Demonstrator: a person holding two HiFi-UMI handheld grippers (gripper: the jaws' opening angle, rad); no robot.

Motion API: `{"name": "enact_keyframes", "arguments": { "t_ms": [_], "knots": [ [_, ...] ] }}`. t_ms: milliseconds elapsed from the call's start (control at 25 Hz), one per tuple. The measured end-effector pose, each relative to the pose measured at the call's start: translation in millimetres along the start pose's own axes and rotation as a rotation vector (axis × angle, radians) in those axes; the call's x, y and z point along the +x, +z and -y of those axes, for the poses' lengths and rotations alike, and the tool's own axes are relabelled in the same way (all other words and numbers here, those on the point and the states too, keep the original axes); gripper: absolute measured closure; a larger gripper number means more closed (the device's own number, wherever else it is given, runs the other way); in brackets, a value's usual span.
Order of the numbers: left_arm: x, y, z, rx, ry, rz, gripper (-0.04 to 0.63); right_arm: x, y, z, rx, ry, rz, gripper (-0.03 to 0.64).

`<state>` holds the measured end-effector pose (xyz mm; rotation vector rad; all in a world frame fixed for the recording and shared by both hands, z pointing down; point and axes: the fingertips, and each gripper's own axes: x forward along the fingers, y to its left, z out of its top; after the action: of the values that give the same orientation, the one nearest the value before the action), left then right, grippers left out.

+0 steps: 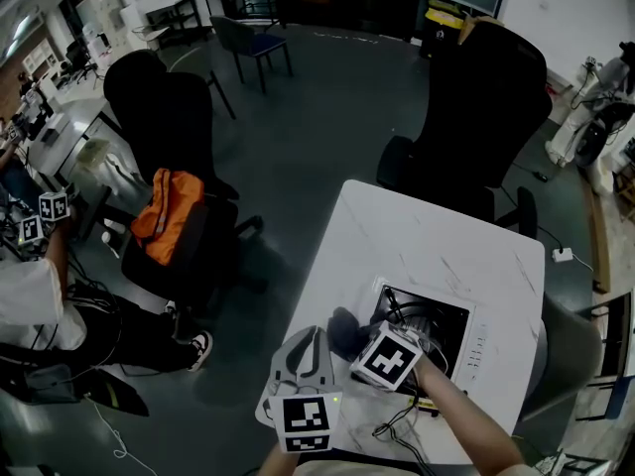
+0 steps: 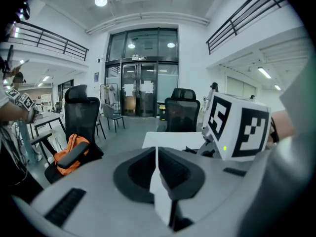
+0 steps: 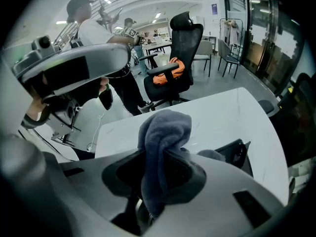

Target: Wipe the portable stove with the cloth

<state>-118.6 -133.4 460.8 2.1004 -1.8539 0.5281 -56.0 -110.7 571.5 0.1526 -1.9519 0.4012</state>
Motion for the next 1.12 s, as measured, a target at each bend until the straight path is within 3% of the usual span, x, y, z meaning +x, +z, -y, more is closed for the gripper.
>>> {"name": "enact_keyframes", "arguments": {
  "t_ms": [440, 560, 760, 1120],
  "knots": [
    [-21.0, -3.1, -6.3, 0.004, 0.02, 0.007, 0.574, 1.6, 0.0, -28.1, -0.085, 0.021, -0.026, 0.511],
    [-27.0, -2.9, -10.3, 0.006, 0.029, 0.007, 0.574, -10.1, 7.7, -35.0, -0.07, 0.015, 0.025, 0.511],
    [-33.6, 0.4, -17.9, 0.007, 0.057, 0.017, 0.574, -28.7, 23.0, -70.9, -0.025, 0.11, 0.142, 0.511],
    [-40.8, 3.1, -11.3, 0.013, 0.056, 0.027, 0.574, -12.1, -5.5, -96.2, -0.011, 0.129, 0.091, 0.511]
  ]
}}
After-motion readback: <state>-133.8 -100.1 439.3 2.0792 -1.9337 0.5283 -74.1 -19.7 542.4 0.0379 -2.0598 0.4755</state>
